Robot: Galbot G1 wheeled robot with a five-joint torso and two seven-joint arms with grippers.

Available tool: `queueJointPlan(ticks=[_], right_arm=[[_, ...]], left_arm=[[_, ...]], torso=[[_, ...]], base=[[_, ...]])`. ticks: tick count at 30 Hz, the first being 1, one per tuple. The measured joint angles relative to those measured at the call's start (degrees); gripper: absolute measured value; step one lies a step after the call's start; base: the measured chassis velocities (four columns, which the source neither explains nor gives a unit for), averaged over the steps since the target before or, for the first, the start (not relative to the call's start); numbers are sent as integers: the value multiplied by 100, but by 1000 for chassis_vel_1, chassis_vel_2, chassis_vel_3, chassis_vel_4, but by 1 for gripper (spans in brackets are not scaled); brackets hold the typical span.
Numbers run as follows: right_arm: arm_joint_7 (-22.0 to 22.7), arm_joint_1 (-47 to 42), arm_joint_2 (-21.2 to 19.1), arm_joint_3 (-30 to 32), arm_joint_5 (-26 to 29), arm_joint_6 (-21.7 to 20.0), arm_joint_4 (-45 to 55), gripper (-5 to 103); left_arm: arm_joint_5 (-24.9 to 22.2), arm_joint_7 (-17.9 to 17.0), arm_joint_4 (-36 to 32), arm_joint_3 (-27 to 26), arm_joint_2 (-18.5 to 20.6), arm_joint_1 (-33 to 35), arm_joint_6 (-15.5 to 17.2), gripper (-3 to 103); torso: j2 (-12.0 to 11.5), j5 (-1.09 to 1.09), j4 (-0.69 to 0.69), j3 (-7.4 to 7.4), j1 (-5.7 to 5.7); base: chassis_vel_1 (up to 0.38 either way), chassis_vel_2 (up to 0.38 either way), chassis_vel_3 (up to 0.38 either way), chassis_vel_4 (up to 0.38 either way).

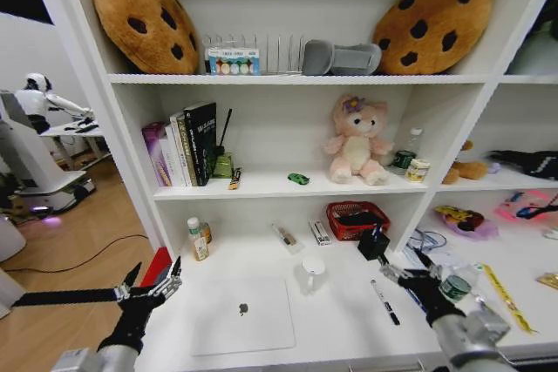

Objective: Organize the objects on the table.

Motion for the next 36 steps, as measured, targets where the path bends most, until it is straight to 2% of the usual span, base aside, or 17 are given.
queueJointPlan(ticks=[4,7,8,11,12,21,26,27,32,34,36], right_arm=[[221,73,-70,-199,285,-278,-245,100],[489,225,-197,-360,697,-701,-429,100],[489,225,-197,-360,697,-701,-429,100],[742,538,-399,-510,1062,-1192,-593,100],[742,538,-399,-510,1062,-1192,-593,100],[1154,1324,-874,-831,1716,-2101,-1006,100],[1218,1599,-1038,-924,2013,-2372,-1171,100],[1220,1672,-1082,-953,2059,-2413,-1223,103],[1211,1908,-1208,-1097,2125,-2454,-1422,98],[1194,2038,-1254,-1224,2126,-2454,-1596,90],[1188,2074,-1265,-1269,2127,-2454,-1659,90]], left_arm=[[-10,0,33,2,28,-32,-2,100],[-16,5,52,-12,26,-23,-11,100],[-16,5,52,-12,26,-23,-11,100],[10,10,71,8,16,-9,-27,100],[10,10,71,8,16,-9,-27,100],[122,2,62,40,-41,54,-30,100],[182,-3,42,42,-76,91,-34,100],[194,-7,40,43,-85,96,-35,100],[230,-23,30,48,-119,112,-35,100],[243,-34,22,36,-128,118,-35,100],[243,-39,16,27,-129,120,-35,100]], torso=[[-1,0,2,0,0],[-1,0,0,1,1],[-1,0,0,1,1],[-1,1,2,1,1],[-1,1,2,1,1],[-1,1,1,1,2],[-1,0,1,1,2],[-1,1,1,1,1],[-1,0,1,1,1],[-1,0,1,1,1],[-1,0,1,1,1]], base=[[0,0,0,0],[0,0,0,0],[0,0,0,0],[0,0,0,0],[0,0,0,0],[0,0,0,0],[0,0,0,0],[0,0,0,0],[0,0,0,0],[0,0,0,0],[0,0,0,0]])
